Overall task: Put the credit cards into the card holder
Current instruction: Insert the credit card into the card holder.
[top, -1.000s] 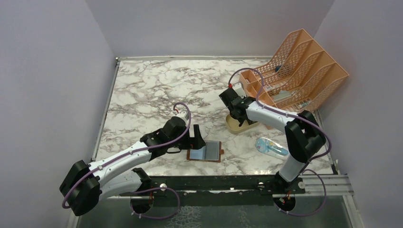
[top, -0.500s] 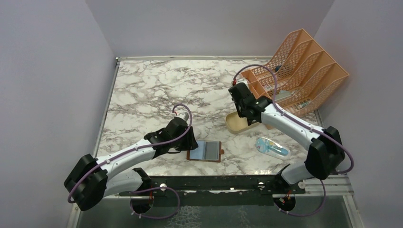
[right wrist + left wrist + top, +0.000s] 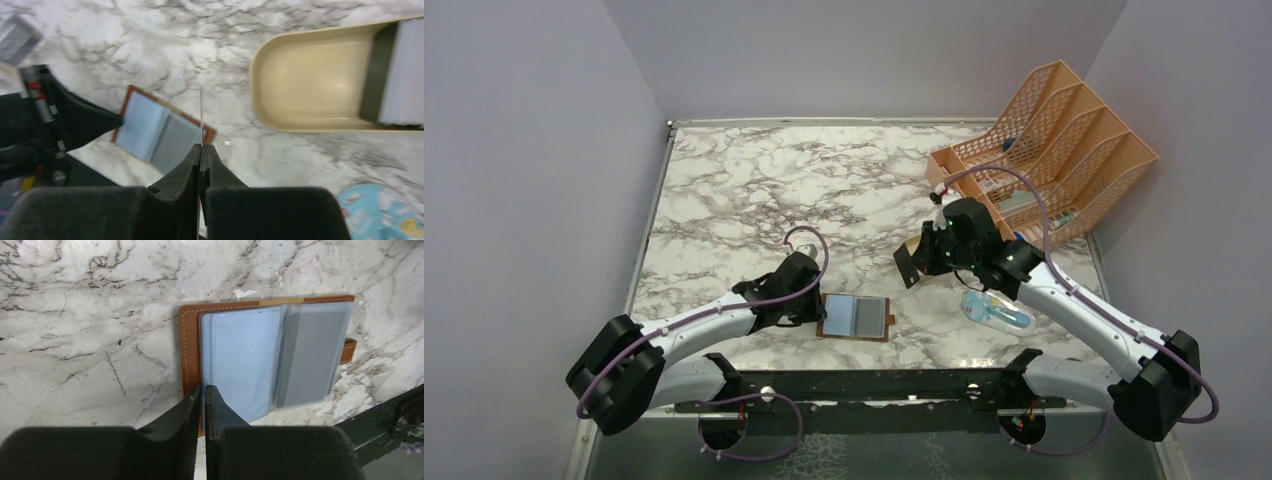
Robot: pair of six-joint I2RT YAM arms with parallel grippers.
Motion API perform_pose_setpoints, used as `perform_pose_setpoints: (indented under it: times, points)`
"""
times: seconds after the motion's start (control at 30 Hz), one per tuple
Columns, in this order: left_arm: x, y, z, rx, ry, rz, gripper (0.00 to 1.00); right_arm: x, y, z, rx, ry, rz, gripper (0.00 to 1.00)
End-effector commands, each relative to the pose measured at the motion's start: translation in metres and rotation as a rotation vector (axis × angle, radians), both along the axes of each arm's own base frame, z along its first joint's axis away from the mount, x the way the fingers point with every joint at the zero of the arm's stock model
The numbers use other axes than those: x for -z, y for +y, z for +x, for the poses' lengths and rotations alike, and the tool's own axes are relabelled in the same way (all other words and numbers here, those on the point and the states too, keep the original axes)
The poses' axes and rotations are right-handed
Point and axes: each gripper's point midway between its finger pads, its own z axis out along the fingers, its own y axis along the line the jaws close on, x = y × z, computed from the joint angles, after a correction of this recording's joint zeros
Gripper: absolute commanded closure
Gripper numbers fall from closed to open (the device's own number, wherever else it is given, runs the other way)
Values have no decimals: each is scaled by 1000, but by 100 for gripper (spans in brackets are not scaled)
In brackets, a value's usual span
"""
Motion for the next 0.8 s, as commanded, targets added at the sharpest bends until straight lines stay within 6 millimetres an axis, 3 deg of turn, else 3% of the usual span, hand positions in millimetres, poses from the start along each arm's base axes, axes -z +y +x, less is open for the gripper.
perform_pose_setpoints:
  times: [0.0, 0.17, 0.47, 0.77]
  points:
    - [11, 5, -1, -24, 5, 6, 92, -17, 44, -32, -82, 116, 343, 99]
    - [18, 1, -7, -18, 37, -15, 97, 1, 56, -51, -65, 230, 494, 99]
    - [22, -10, -17, -17, 73, -84, 100, 57, 59, -58, -42, 354, 451, 99]
    - [27, -13, -31, -18, 105, -110, 100, 80, 63, -66, -50, 384, 477, 99]
